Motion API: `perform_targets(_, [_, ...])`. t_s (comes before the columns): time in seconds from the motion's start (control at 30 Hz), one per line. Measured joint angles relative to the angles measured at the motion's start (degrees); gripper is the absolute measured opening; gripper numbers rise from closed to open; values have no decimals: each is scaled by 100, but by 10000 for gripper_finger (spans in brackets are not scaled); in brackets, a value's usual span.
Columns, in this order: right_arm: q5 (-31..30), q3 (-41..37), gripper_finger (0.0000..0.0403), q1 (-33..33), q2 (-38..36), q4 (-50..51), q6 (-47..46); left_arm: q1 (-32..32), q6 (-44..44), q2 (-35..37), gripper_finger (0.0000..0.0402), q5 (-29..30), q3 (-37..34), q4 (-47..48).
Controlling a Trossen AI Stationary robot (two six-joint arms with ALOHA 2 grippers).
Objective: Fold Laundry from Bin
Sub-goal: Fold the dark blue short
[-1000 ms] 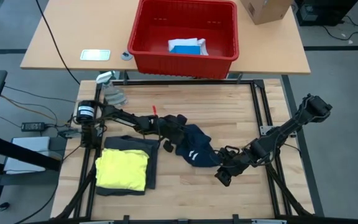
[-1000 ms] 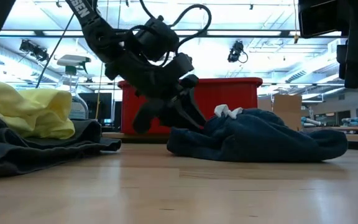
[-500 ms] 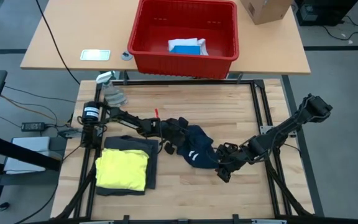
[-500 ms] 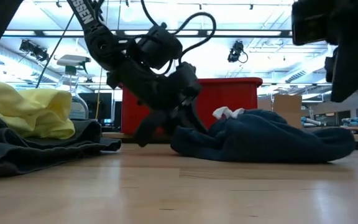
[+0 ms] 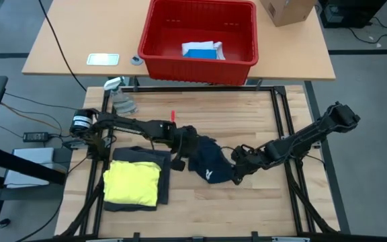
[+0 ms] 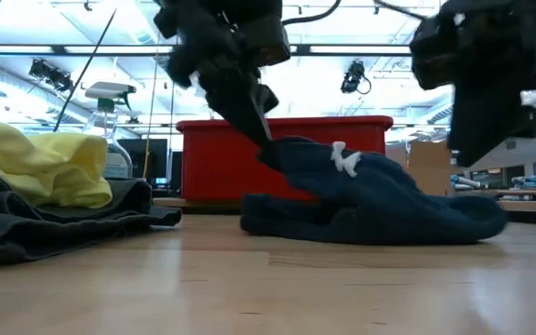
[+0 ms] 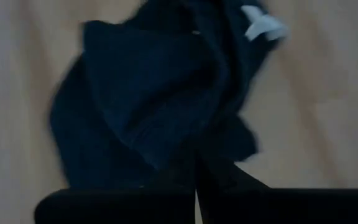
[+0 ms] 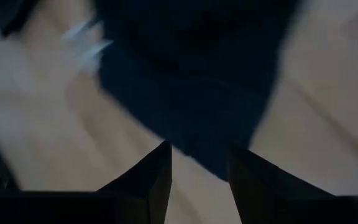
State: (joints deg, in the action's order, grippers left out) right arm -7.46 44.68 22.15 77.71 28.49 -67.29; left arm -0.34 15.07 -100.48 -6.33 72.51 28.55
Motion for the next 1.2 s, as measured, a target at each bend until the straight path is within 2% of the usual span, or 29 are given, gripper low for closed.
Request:
perform_targets(0.07, [-35,-162,157,-199,0,-63,-135,-34,-379,6,1,-307,101,260])
perform_targets(0.17, [157,-573,158,-575,0,-561,-163,-126,-1014,3,1,-394,129,359])
perform_targets(0.37, [812,-1563,158,-1302,2,-2844,166,-223,-2136,3,1,-392,133,343])
perform_targets(0.43, [1008,-1793,158,-1442,2,-3266,243,-220,-2249,3,1,-387,133,337])
perform_targets(0.53, [1266,-1944,156,-1525,2,-3368,320,-220,-2335,3,0,-320,133,316])
perform_targets(0.73, [1308,-1982,152,-1523,2,-3411,811,-169,-2546,-1,4,50,133,249])
perform_targets(0.87, [1464,-1982,120,-1526,2,-3417,1129,-72,-3089,-6,17,65,133,228])
perform_targets(1.07, [1796,-1976,19,-1539,-1,-3537,1672,148,-3653,-7,63,76,96,118])
perform_targets(1.2, [1825,-1958,8,-1558,-196,-3256,1644,193,-3549,-7,108,70,96,255])
